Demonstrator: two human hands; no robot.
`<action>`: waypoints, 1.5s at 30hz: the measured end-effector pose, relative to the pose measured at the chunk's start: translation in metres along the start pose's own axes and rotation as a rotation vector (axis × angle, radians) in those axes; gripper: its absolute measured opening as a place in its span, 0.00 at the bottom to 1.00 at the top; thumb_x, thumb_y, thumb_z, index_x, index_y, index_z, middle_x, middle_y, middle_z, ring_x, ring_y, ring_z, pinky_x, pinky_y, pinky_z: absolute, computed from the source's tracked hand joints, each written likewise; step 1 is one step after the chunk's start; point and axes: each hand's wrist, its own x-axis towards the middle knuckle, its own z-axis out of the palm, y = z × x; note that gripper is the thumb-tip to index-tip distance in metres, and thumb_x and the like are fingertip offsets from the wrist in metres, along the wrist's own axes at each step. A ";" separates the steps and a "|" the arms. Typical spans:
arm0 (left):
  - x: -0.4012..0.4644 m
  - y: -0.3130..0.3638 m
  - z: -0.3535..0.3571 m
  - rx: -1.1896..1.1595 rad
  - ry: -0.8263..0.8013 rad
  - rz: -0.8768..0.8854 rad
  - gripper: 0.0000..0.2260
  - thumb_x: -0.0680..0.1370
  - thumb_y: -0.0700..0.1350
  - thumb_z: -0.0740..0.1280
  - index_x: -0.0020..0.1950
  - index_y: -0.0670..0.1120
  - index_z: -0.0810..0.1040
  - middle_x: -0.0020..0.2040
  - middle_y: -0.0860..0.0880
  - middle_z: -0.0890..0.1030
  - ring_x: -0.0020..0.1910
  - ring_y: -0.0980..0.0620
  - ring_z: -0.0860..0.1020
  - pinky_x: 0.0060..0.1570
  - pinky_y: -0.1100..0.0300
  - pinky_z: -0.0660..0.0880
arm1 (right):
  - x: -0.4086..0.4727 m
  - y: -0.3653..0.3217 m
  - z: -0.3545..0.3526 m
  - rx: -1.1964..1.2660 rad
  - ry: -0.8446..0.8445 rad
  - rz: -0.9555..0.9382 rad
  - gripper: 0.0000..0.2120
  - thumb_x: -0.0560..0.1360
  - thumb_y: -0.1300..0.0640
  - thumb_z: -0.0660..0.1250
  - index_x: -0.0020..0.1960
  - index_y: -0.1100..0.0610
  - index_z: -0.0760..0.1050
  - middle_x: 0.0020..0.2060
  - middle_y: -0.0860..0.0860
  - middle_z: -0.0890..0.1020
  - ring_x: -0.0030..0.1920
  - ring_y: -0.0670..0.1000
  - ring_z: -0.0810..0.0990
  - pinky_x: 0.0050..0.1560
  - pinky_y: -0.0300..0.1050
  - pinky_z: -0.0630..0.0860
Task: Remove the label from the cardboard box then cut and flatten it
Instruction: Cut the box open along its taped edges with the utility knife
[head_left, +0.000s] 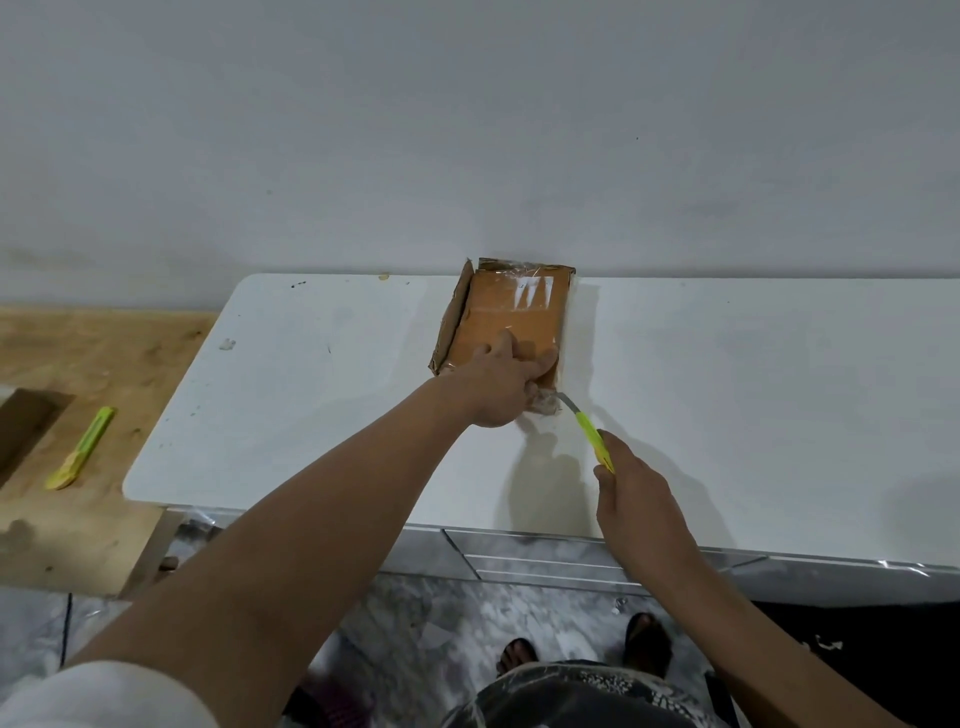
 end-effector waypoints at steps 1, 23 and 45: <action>-0.001 0.001 0.000 0.021 0.007 -0.002 0.23 0.85 0.50 0.50 0.80 0.62 0.50 0.72 0.45 0.55 0.69 0.40 0.60 0.66 0.43 0.64 | 0.001 0.000 0.000 -0.024 -0.001 0.006 0.20 0.82 0.60 0.55 0.73 0.54 0.63 0.52 0.57 0.80 0.50 0.60 0.79 0.48 0.52 0.75; -0.011 -0.020 0.016 -0.050 0.546 0.037 0.12 0.81 0.42 0.62 0.62 0.53 0.79 0.54 0.48 0.77 0.57 0.46 0.73 0.52 0.49 0.76 | 0.013 -0.012 -0.014 0.009 -0.116 0.046 0.14 0.81 0.58 0.55 0.66 0.55 0.65 0.30 0.53 0.75 0.28 0.52 0.73 0.28 0.44 0.66; -0.025 -0.017 0.038 0.113 0.677 0.046 0.18 0.77 0.38 0.64 0.65 0.49 0.80 0.54 0.47 0.78 0.55 0.43 0.75 0.46 0.53 0.75 | 0.022 -0.010 -0.006 -0.093 -0.215 0.109 0.13 0.81 0.59 0.54 0.66 0.55 0.66 0.36 0.55 0.76 0.32 0.52 0.75 0.30 0.45 0.68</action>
